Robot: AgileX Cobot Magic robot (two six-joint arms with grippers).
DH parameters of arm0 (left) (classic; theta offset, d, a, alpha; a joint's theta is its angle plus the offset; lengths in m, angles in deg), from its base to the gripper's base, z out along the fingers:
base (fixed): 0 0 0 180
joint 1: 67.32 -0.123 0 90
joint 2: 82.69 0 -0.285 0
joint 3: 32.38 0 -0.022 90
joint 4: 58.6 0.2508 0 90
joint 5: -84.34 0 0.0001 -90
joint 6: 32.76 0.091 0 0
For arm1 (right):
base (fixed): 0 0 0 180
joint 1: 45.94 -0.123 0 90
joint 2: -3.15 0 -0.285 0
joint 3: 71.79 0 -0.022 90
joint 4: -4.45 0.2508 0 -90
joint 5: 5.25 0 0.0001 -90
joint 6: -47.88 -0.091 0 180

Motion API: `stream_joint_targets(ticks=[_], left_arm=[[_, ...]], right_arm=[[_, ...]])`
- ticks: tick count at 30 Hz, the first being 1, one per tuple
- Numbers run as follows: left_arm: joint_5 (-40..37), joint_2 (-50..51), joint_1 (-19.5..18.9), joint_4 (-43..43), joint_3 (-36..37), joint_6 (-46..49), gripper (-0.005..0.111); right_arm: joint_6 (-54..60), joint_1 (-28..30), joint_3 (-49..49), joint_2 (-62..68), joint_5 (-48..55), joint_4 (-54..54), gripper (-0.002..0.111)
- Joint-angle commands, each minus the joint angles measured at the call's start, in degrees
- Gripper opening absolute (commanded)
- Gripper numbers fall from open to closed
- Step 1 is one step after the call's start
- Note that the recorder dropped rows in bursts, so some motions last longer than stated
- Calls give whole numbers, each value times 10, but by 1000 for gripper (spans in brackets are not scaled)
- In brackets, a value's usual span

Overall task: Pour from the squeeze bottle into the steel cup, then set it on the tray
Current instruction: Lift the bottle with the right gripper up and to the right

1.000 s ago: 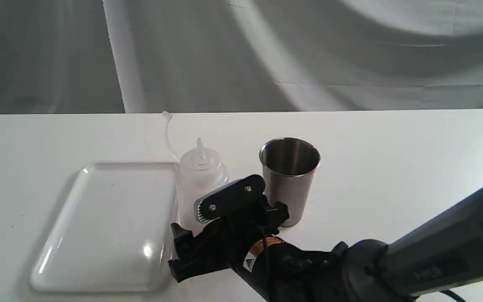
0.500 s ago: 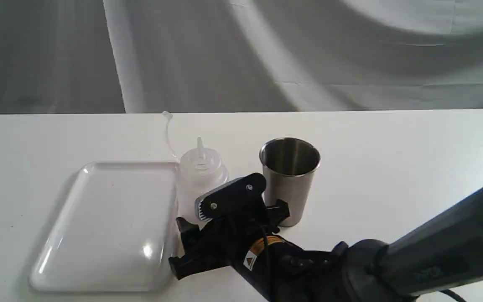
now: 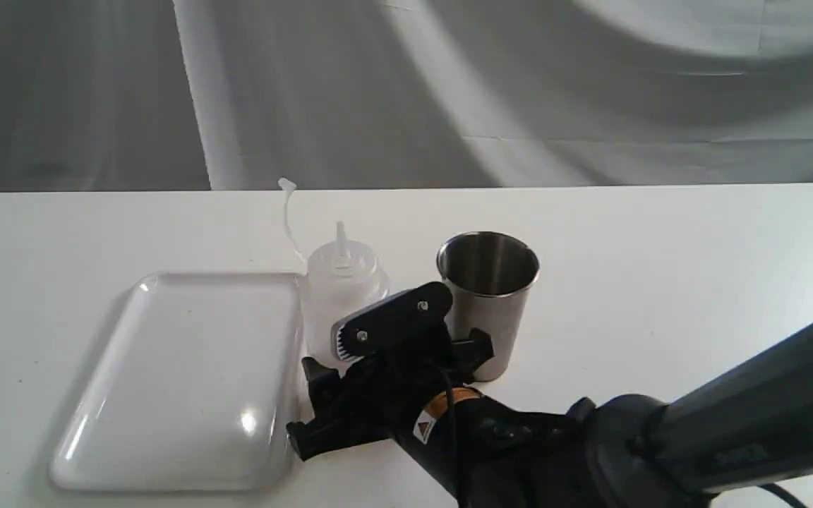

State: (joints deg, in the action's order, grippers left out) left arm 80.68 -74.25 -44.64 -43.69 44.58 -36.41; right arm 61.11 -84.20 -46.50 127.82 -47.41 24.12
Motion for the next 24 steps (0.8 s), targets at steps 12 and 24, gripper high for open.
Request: stream_joint_targets(ticks=[12, 24], left_arm=[[4, 2, -1, -1, 3, -2, 8], [4, 2, -1, -1, 3, -2, 8]], right_arm=[[147, 14, -2, -204, 93, 34, 45], [275, 84, -2, -307, 186, 103, 45]])
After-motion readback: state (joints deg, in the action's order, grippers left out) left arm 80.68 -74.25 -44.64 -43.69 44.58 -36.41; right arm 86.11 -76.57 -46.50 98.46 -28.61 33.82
